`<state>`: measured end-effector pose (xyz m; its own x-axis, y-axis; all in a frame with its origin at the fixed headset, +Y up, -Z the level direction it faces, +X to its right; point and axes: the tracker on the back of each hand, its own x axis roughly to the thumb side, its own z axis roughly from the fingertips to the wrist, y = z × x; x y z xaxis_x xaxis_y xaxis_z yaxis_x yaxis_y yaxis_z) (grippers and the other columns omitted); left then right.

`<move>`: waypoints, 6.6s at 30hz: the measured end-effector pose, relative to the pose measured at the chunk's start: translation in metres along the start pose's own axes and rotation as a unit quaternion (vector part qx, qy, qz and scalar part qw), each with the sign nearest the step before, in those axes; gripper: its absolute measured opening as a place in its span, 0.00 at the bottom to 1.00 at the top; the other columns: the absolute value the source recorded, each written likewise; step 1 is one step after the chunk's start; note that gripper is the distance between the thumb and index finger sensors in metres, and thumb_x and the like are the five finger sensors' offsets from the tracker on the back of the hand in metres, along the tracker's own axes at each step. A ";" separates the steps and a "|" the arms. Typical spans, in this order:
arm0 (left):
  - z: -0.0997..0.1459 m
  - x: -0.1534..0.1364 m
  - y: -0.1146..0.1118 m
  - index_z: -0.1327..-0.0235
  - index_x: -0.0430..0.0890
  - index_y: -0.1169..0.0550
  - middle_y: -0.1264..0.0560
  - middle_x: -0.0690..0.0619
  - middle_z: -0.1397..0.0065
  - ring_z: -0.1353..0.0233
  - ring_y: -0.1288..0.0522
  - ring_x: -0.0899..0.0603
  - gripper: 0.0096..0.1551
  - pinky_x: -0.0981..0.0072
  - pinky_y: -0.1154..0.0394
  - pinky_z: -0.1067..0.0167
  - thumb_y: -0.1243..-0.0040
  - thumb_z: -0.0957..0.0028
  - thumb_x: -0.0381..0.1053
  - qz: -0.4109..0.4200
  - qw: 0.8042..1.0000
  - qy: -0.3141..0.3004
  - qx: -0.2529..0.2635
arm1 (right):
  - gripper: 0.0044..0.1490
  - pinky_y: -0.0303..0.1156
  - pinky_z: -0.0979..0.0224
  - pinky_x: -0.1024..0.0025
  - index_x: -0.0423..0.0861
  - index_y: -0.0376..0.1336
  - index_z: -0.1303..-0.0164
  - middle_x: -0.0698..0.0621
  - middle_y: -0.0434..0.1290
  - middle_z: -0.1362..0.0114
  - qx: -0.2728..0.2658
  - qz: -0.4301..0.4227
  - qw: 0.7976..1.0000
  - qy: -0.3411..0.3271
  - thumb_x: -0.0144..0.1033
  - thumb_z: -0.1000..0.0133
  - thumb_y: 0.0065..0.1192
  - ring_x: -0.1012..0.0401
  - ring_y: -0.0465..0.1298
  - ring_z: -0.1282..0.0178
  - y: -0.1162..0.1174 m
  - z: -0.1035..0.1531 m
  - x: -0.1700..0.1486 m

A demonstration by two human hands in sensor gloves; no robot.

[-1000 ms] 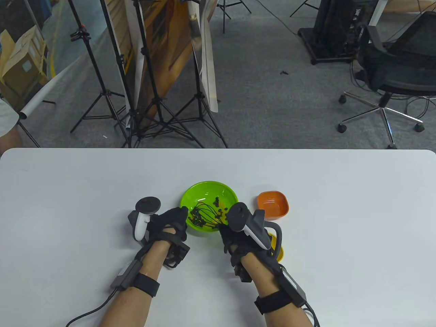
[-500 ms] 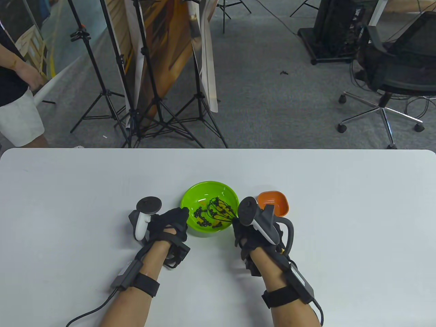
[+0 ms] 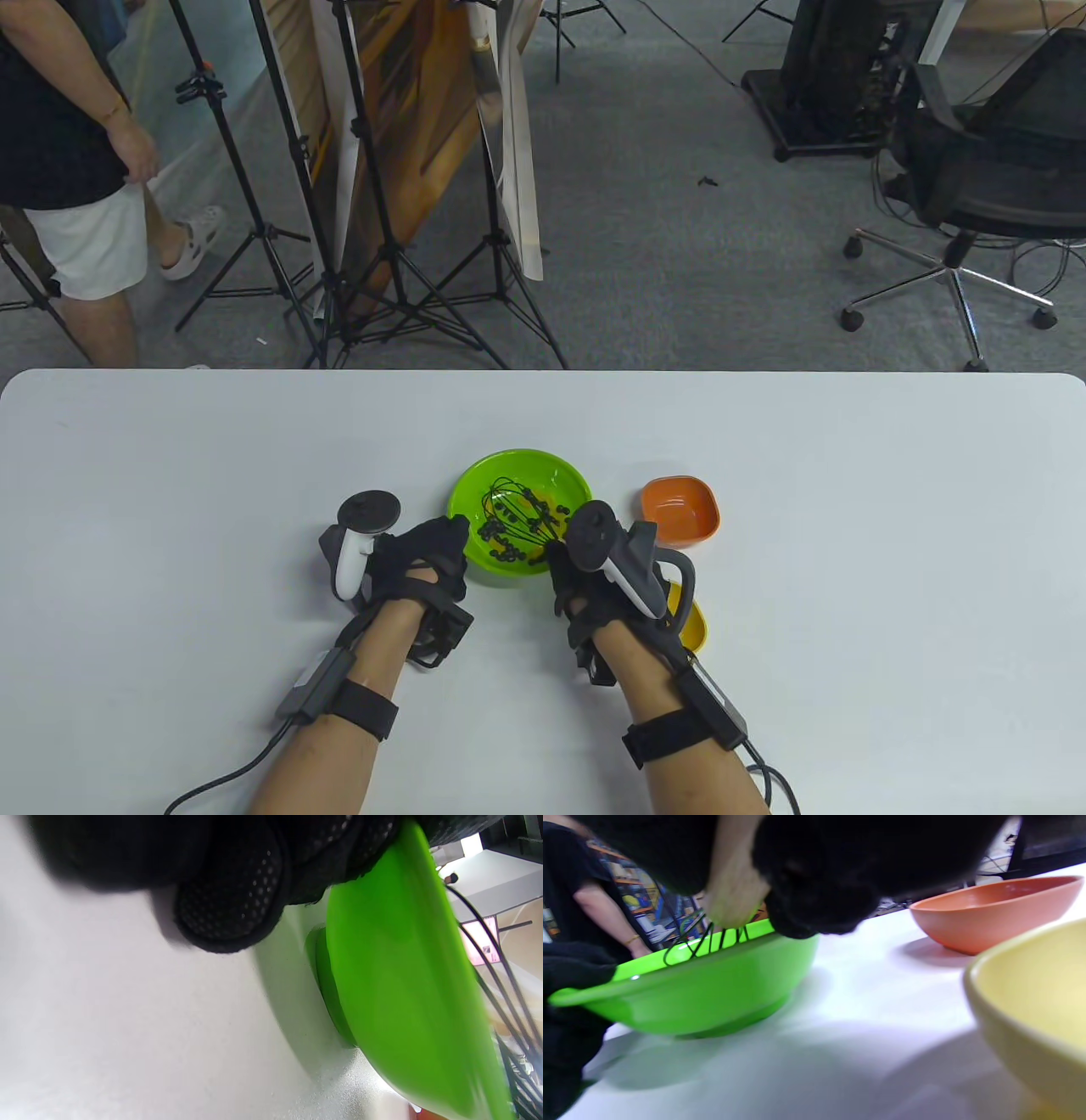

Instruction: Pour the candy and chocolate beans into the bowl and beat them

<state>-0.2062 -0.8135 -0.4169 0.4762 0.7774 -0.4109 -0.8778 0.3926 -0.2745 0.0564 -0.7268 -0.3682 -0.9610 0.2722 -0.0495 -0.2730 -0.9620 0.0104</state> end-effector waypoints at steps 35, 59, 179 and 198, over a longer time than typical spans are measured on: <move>0.000 0.000 -0.002 0.61 0.50 0.21 0.18 0.60 0.63 0.63 0.13 0.51 0.25 0.70 0.15 0.69 0.50 0.50 0.69 0.002 1.000 0.001 -0.002 | 0.35 0.80 0.81 0.61 0.42 0.75 0.46 0.46 0.83 0.65 0.013 -0.037 0.999 -0.003 0.59 0.47 0.64 0.57 0.79 0.83 0.001 0.005 -0.016; 0.000 0.000 -0.003 0.61 0.51 0.21 0.18 0.60 0.62 0.63 0.13 0.50 0.25 0.70 0.15 0.69 0.50 0.50 0.70 0.004 1.000 0.002 -0.007 | 0.36 0.80 0.80 0.60 0.42 0.75 0.46 0.46 0.83 0.65 -0.022 -0.064 0.998 -0.014 0.60 0.48 0.65 0.56 0.79 0.82 -0.031 0.032 -0.051; 0.194 0.013 -0.017 0.19 0.56 0.45 0.53 0.46 0.11 0.15 0.56 0.24 0.52 0.15 0.51 0.32 0.50 0.55 0.76 -0.377 0.882 -0.218 0.181 | 0.51 0.55 0.37 0.16 0.51 0.46 0.16 0.30 0.49 0.17 -0.100 -0.007 0.988 -0.115 0.65 0.45 0.53 0.28 0.52 0.20 -0.012 0.109 -0.015; 0.185 0.007 -0.020 0.19 0.58 0.44 0.53 0.46 0.11 0.15 0.59 0.25 0.52 0.12 0.56 0.36 0.51 0.57 0.77 -0.410 0.860 -0.228 0.202 | 0.49 0.53 0.42 0.11 0.51 0.51 0.18 0.31 0.52 0.17 -0.103 0.005 0.989 -0.111 0.65 0.46 0.54 0.31 0.51 0.18 -0.006 0.110 -0.026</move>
